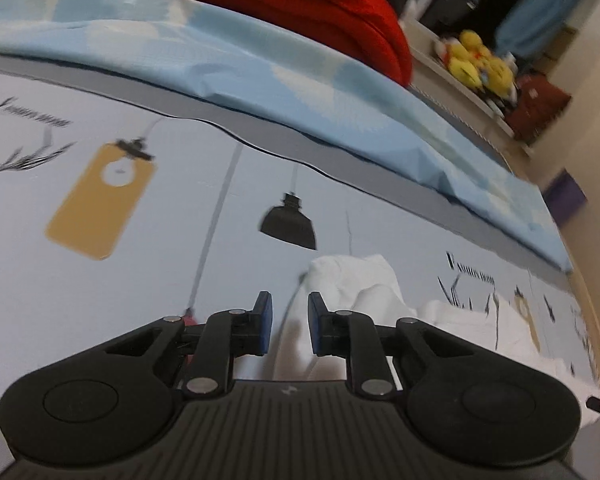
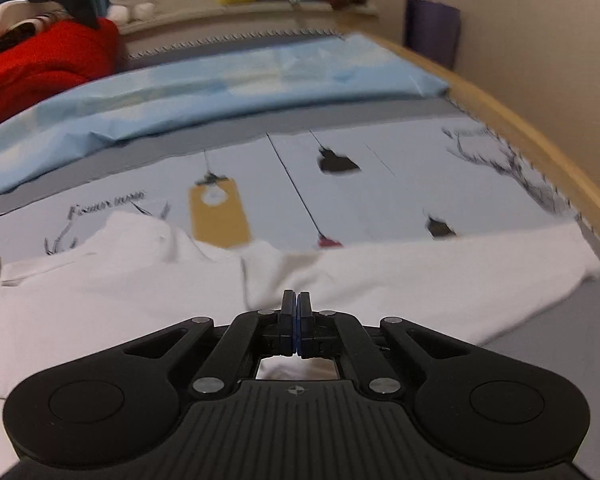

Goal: Fold small clothes

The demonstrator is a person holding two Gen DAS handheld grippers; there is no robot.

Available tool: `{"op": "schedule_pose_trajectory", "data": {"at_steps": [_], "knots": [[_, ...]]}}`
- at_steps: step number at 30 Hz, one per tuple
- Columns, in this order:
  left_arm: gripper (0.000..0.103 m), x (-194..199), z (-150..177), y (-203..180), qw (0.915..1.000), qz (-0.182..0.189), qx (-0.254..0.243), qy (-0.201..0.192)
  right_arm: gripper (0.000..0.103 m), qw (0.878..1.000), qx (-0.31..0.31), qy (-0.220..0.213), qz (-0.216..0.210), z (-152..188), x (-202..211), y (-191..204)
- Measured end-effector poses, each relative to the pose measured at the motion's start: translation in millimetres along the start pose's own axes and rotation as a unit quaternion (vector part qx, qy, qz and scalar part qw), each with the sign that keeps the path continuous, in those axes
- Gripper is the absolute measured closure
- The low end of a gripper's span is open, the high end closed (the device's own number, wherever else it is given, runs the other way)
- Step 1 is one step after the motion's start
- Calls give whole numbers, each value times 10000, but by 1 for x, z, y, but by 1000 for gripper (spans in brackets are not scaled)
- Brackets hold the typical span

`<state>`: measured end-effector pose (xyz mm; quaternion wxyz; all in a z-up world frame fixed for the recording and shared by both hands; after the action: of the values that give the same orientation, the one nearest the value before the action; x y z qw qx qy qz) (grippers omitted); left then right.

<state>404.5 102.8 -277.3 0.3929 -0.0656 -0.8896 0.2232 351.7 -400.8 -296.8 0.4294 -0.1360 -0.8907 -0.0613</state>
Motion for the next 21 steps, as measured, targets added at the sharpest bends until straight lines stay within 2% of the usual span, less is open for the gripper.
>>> {"op": "schedule_pose_trajectory", "data": {"at_steps": [2,4,6,8,10,11,13,15,17,18,19,21], "knots": [[82,-14,3,-7,9995,124,-216,213,103,9986,-134,210,-471,8,-8,7],[79,-25,9,-15,9981,159,-505,323,102,9961,-30,141,-868,9,-11,24],[76,-36,15,-22,9955,45,-831,461,99,9934,197,27,-1130,10,-12,41],[76,-44,21,-29,9909,-101,-1252,480,99,9904,340,132,-1335,16,-17,57],[100,-43,19,-26,9844,-370,-1684,362,99,9904,489,380,-1237,23,-28,67],[100,-41,16,-20,9831,-531,-1724,316,99,9907,560,545,-1116,28,-36,70],[100,-31,1,4,9864,-848,-1400,136,98,9908,644,725,-939,36,-44,71],[103,-21,-9,19,9914,-827,-1018,-15,98,9906,728,749,-880,34,-45,74],[103,-9,-21,29,9883,-1091,-1037,-254,98,9904,778,780,-832,33,-43,76],[103,-3,-25,35,9901,-1086,-841,-293,98,9905,767,793,-823,33,-43,76],[103,2,-29,39,9940,-910,-527,-312,98,9906,742,810,-819,33,-43,76],[102,6,-29,29,9996,-210,-115,-161,98,9904,734,839,-813,33,-44,75]]}}
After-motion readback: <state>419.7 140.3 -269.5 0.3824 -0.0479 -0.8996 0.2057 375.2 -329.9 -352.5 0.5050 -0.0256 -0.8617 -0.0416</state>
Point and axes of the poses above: each gripper's, at about its wrist camera, not at the fingertips, and x roughly against the way its jaws point, y to its left, z to its underside, the point moved 10 cm from there along -x, roughly the way its jaws point, and after that the axes turned 7 degrees about z, right-handed, at the moved point
